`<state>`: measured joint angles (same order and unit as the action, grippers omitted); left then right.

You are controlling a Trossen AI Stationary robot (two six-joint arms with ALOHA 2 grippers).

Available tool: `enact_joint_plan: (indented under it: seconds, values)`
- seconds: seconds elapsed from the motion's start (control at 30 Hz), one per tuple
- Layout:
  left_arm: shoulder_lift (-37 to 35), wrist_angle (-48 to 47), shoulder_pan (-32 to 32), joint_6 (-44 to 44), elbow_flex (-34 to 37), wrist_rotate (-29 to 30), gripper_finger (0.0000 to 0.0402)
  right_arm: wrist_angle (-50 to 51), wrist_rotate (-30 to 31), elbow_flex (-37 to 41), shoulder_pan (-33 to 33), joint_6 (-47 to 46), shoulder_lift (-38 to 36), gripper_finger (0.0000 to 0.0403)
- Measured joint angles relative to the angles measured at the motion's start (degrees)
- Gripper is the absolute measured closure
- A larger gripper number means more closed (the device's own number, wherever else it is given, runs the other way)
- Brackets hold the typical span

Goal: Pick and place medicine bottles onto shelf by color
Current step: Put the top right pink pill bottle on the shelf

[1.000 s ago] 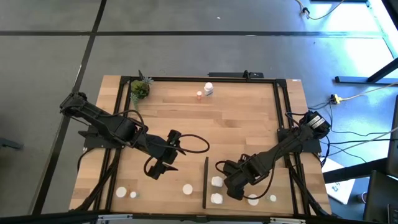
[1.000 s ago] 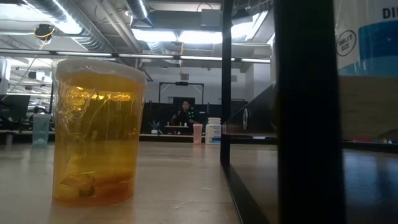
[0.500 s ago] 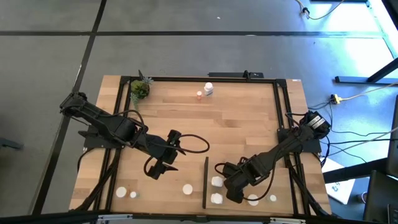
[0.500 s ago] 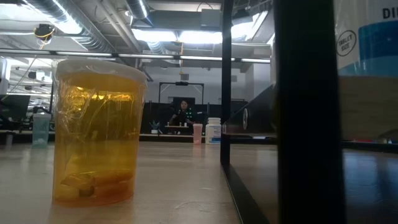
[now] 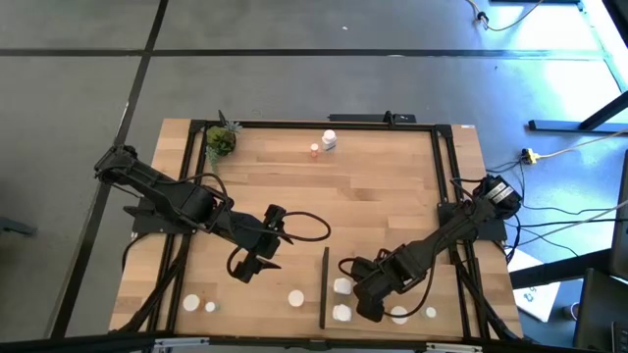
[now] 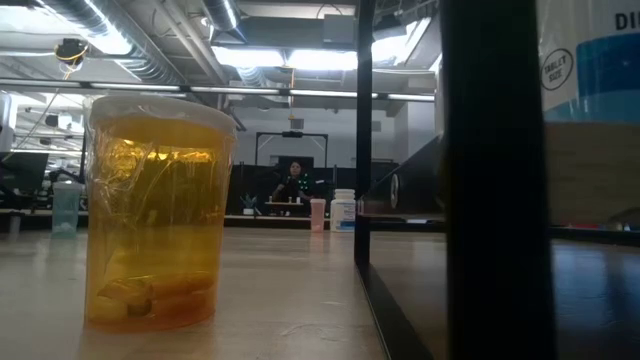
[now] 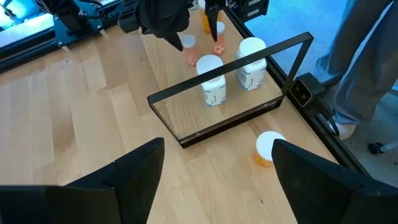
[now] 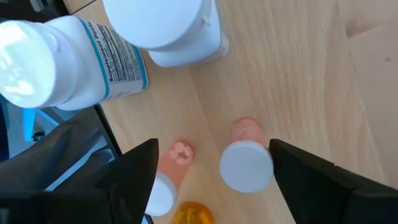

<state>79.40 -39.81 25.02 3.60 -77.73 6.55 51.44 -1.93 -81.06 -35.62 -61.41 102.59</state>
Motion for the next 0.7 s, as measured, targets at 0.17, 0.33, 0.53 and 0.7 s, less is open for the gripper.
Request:
enact_joint_plan:
  seconds: [0.17,0.33,0.53,0.7]
  values:
    - [0.00,0.01,0.00,-0.01,0.00,0.00,0.0109,-0.02,-0.79,0.00,-0.32,-0.70,0.00,0.0097]
    - [0.00,-0.01,-0.02,-0.02,0.00,0.00,0.0109,-0.69,-0.83,0.00,-0.32,-1.13,0.00,0.0097]
    - [0.00,-0.01,0.00,0.00,0.00,0.00,0.0109,-1.14,-1.20,0.00,-0.50,-1.32,0.00,0.0097]
    - [0.00,0.02,0.00,-0.02,0.00,0.02,0.0109,-1.13,-1.21,0.00,-0.70,-1.47,0.00,0.0097]
